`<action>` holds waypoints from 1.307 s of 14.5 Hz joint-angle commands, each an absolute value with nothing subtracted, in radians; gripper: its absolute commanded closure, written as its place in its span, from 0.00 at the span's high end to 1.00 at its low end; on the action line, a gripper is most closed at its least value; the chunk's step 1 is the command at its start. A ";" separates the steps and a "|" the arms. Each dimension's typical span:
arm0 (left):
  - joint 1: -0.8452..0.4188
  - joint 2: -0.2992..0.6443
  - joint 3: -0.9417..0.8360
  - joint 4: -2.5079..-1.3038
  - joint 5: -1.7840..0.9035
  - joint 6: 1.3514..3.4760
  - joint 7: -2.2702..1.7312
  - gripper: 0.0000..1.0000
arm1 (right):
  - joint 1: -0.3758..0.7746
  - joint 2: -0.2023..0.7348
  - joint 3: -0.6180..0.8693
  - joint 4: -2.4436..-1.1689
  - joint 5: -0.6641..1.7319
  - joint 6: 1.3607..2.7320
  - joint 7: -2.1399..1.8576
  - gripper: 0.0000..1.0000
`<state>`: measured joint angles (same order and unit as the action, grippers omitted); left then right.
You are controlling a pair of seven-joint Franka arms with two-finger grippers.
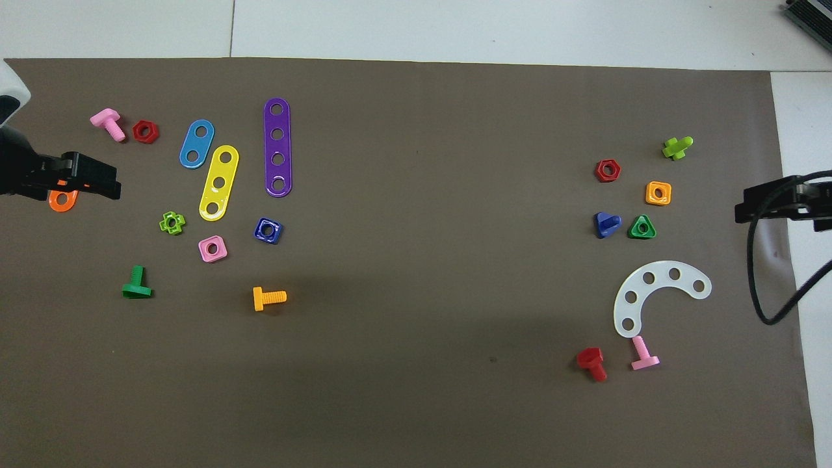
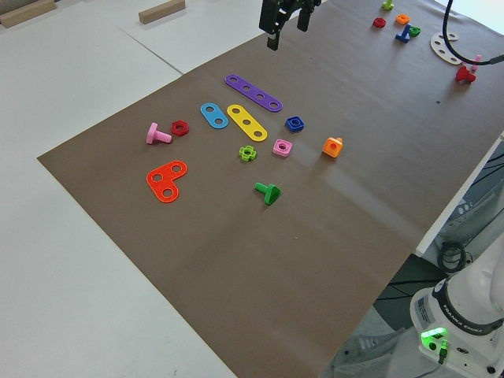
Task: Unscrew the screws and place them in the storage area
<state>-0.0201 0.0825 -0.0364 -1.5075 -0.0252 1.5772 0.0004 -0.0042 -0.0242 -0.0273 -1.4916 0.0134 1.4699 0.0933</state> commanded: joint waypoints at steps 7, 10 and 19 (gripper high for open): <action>-0.029 0.049 -0.026 -1.537 -0.034 1.585 -0.009 1.00 | -0.012 -0.060 -0.018 -1.571 0.005 1.506 0.067 1.00; -0.029 0.049 -0.026 -1.542 -0.034 1.589 -0.008 1.00 | -0.008 -0.064 -0.020 -1.577 -0.026 1.505 0.066 1.00; -0.020 0.044 -0.028 -1.548 -0.034 1.589 -0.008 1.00 | -0.005 -0.066 -0.011 -1.583 -0.031 1.508 0.075 1.00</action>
<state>-0.0198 0.0782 -0.0334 -1.5083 -0.0252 1.5770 0.0004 0.0022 -0.0327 -0.0189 -1.5402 -0.0301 1.4811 0.0932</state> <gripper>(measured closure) 0.000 0.000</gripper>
